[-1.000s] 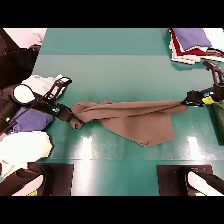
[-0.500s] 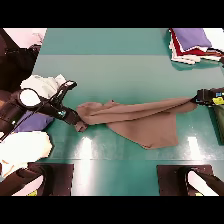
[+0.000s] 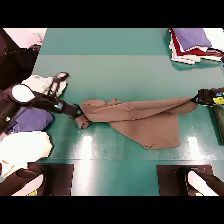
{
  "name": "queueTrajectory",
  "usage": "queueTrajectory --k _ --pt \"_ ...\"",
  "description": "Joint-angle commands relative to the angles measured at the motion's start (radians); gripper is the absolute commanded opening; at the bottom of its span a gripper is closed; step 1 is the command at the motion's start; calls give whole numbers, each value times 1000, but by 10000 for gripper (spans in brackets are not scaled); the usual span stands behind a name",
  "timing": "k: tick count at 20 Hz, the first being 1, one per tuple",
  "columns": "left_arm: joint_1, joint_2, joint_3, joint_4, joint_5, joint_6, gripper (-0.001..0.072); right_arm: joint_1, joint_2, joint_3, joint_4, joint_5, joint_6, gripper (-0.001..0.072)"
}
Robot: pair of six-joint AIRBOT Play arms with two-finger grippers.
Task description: Fold the shirts.
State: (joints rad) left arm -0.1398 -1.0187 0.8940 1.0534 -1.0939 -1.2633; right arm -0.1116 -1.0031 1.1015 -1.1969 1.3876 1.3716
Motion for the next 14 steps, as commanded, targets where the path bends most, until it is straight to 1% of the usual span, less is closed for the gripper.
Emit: queueTrajectory --k 1,2,3,6,8,10,11,14 --pt "152 -20 47 -14 79 -39 709 0 1 0 0 2 0 17" --pt "189 -52 47 -48 79 -37 709 0 1 0 0 0 0 17" --pt "212 -100 47 -92 64 -3 709 0 1 0 0 -1 0 17" --pt "210 -271 47 -253 62 142 709 0 1 0 0 -1 0 17" --pt "210 -381 47 -369 81 217 709 0 1 0 0 -1 0 17" --pt "210 -469 60 -403 84 251 709 0 1 0 0 0 1 17" --pt "210 -498 68 -402 85 251 709 0 1 0 0 -1 1 17" --pt "198 -537 93 -404 92 279 709 0 1 0 0 0 1 17"
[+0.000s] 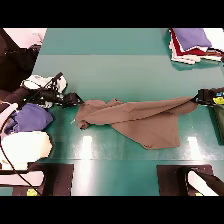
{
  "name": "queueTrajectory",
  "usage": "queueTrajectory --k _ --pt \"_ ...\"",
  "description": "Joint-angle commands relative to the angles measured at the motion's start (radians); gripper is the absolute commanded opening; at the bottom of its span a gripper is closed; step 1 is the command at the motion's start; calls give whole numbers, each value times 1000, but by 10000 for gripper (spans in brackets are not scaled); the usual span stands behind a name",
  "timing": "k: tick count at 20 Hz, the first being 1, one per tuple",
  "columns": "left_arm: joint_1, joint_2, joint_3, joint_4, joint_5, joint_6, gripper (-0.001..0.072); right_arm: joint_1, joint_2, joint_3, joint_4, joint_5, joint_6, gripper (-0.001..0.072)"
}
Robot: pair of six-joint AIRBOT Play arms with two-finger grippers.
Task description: Fold the shirts.
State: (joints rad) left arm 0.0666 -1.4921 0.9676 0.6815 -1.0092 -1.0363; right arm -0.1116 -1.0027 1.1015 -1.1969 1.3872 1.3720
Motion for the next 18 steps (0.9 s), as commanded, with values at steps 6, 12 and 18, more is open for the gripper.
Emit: queueTrajectory --k 6,12,18 --pt "-103 -64 31 -5 48 68 334 0 0 0 0 0 0 17" --pt "-103 -55 171 8 -63 34 24 0 1 2 0 -13 0 17" --pt "-103 127 565 98 -79 -15 25 -1 0 213 -1 -36 0 17"
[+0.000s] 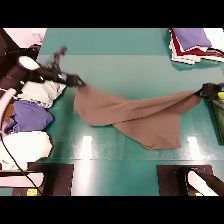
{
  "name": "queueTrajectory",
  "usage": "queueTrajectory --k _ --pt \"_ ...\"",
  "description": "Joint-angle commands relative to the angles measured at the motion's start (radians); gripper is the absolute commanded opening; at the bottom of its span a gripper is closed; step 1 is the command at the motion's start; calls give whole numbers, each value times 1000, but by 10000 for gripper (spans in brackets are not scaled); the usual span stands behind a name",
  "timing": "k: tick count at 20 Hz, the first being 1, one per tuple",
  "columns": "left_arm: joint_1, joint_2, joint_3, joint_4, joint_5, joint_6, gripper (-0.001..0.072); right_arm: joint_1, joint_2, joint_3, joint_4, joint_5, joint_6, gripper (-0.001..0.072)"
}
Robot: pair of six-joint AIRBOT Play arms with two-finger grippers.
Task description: Fold the shirts.
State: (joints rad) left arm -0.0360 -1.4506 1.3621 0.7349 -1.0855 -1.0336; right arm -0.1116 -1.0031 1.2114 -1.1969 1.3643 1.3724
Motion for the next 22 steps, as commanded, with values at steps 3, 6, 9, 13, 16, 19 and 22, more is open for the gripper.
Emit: queueTrajectory --k 3,6,9,13,16,19,22 --pt "0 221 359 102 33 -18 25 0 1 294 0 -50 0 17" --pt "0 364 483 157 82 -18 25 0 1 489 0 -64 0 17" --pt "0 486 547 178 137 -17 25 0 1 672 0 -63 0 17" --pt "0 592 612 179 165 -19 25 0 5 858 -2 -51 0 17" --pt "0 618 710 179 150 -81 26 -1 54 874 -5 -78 0 17" --pt "0 618 761 181 134 -104 25 0 140 766 -10 -132 13 16" --pt "0 593 657 288 104 -165 25 0 129 679 -6 -71 71 15"
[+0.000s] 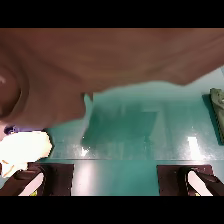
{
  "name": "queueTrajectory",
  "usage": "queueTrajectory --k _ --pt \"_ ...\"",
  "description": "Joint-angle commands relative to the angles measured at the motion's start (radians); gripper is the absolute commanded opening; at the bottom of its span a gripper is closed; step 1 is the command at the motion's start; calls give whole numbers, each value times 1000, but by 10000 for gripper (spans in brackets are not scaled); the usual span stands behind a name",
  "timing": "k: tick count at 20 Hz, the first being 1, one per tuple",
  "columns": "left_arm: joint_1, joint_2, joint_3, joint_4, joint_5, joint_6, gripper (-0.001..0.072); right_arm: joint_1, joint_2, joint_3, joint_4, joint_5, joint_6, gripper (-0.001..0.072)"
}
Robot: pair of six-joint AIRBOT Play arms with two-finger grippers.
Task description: Fold the shirts.
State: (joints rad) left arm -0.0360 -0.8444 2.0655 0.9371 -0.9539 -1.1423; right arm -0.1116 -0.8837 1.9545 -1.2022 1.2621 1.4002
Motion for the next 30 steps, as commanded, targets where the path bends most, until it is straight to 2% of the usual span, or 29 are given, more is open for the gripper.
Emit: queueTrajectory --k 1,4,6,9,12,15,16,17,18,20,21,22,24,25,26,30 --pt "0 -36 -105 134 -40 -84 25 0 -28 -80 -1 80 65 15" --pt "0 -165 -245 183 -128 -121 26 0 -199 -134 -1 251 85 16" --pt "0 -290 -318 173 -194 -126 26 0 -323 -187 -1 291 85 16" --pt "0 -490 -402 163 -176 -125 26 0 -483 -280 0 195 84 16" --pt "0 -679 -404 132 -71 -125 26 0 -609 -333 6 23 84 16" --pt "0 -800 -404 71 12 -127 40 16 -700 -335 8 -74 84 17" --pt "0 -824 -404 68 31 -145 330 17 -718 -334 7 -103 84 32" --pt "0 -835 -403 69 41 -171 606 19 -731 -334 9 -134 84 244" --pt "1 -836 -403 75 41 -178 635 18 -737 -333 9 -149 84 491" --pt "27 -832 -377 80 -23 -182 637 6 -730 -329 6 -126 84 509" --pt "50 -832 -349 80 -100 -194 637 -6 -715 -330 3 -89 80 489" --pt "76 -831 -323 80 -194 -197 637 -18 -691 -346 3 -50 47 413" --pt "130 -831 -315 81 -375 -196 637 -39 -610 -441 3 -14 -3 407" --pt "151 -829 -337 80 -426 -196 562 -52 -558 -511 3 -11 -11 407" --pt "164 -818 -380 80 -450 -196 454 -63 -506 -583 4 -12 -15 407" --pt "169 -669 -705 77 -381 -185 456 -95 -310 -852 9 48 -42 406"
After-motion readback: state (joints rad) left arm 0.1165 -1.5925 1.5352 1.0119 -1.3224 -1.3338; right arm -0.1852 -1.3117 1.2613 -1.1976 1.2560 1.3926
